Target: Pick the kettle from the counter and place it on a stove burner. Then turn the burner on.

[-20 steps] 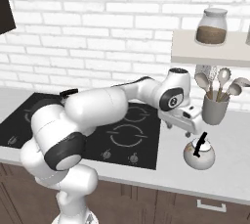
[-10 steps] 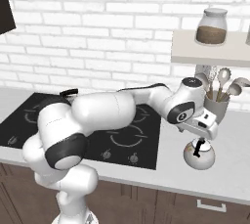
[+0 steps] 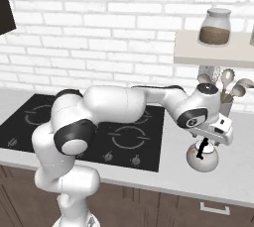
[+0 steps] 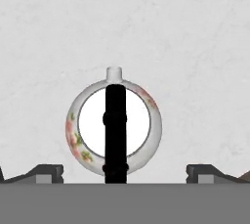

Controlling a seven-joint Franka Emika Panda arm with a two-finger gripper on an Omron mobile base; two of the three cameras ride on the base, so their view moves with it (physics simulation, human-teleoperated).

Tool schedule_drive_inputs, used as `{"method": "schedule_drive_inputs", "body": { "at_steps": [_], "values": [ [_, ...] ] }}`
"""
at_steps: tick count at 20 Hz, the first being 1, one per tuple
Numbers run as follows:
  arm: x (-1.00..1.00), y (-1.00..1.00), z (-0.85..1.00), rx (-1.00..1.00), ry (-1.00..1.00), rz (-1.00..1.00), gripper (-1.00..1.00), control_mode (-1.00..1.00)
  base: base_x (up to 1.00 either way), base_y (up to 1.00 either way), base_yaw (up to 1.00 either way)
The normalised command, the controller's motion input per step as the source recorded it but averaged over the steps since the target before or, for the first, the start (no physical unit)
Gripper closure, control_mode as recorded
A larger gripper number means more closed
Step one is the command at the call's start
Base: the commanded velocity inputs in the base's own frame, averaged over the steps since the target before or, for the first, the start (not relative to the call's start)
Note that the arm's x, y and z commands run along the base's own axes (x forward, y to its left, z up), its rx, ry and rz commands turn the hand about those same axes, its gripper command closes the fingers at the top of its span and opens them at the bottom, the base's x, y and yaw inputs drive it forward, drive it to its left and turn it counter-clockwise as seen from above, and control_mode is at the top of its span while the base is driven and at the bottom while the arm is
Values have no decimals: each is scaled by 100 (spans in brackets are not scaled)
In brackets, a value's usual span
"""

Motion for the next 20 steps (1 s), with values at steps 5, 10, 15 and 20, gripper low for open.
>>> {"method": "schedule_drive_inputs", "body": {
  "at_steps": [5,10,15,20],
  "values": [
    [6,-1,-11,0,0,1,-100,-100,0,0,0],
    [10,2,-7,0,1,2,-100,-100,0,0,0],
    [14,1,-17,0,3,1,-100,-100,0,0,0],
    [9,0,-30,0,4,2,-100,-100,0,0,0]
  ]
}}
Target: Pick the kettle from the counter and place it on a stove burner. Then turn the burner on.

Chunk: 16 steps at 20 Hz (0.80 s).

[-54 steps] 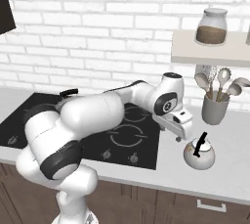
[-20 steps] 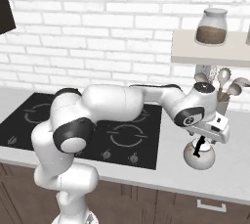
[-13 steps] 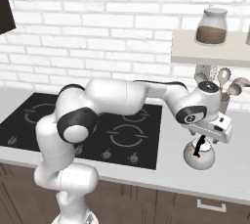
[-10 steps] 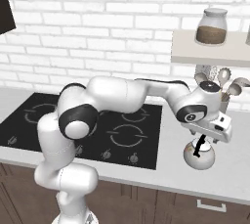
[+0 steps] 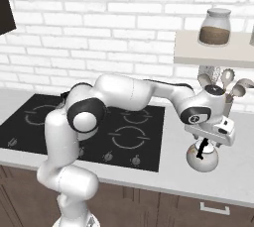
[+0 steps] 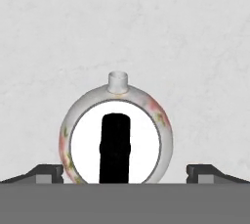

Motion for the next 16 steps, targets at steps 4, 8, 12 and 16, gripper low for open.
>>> {"method": "schedule_drive_inputs", "body": {
  "at_steps": [4,8,12,16],
  "values": [
    [3,0,-14,0,5,2,-100,-100,0,0,0],
    [0,0,0,0,0,0,-100,-100,0,0,0],
    [0,0,-9,0,1,0,100,-100,0,0,0],
    [0,0,-10,0,3,0,100,-100,0,0,0]
  ]
}}
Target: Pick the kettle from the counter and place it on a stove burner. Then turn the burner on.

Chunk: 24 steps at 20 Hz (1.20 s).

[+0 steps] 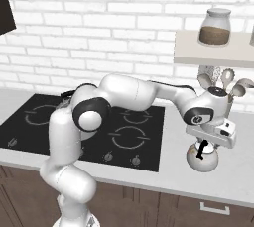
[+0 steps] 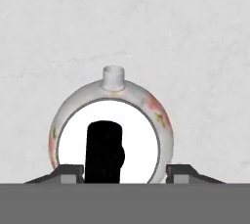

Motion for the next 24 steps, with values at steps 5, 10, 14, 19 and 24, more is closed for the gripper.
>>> {"method": "schedule_drive_inputs", "body": {
  "at_steps": [5,10,14,19,24],
  "values": [
    [0,0,0,0,2,0,100,-100,0,0,0],
    [-13,6,5,0,-4,0,100,-100,0,0,0],
    [-39,21,39,0,-14,2,100,-100,0,0,0],
    [-25,32,31,0,-15,3,100,-100,0,0,0],
    [-1,52,23,0,-19,4,100,-100,0,0,0]
  ]
}}
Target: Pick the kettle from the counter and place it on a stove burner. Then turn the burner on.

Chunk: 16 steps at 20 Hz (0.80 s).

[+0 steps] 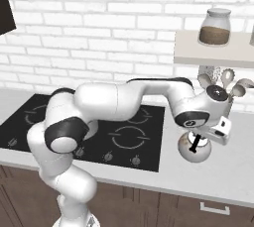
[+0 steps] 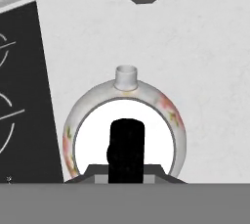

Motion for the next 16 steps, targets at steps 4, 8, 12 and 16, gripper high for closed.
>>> {"method": "schedule_drive_inputs", "body": {
  "at_steps": [4,8,12,16],
  "values": [
    [0,63,15,0,-10,6,100,-100,0,0,0],
    [3,62,18,-1,0,4,100,-100,0,0,0],
    [2,67,9,-2,0,4,100,-100,0,0,0],
    [0,71,14,-3,0,4,100,-100,0,0,0]
  ]
}}
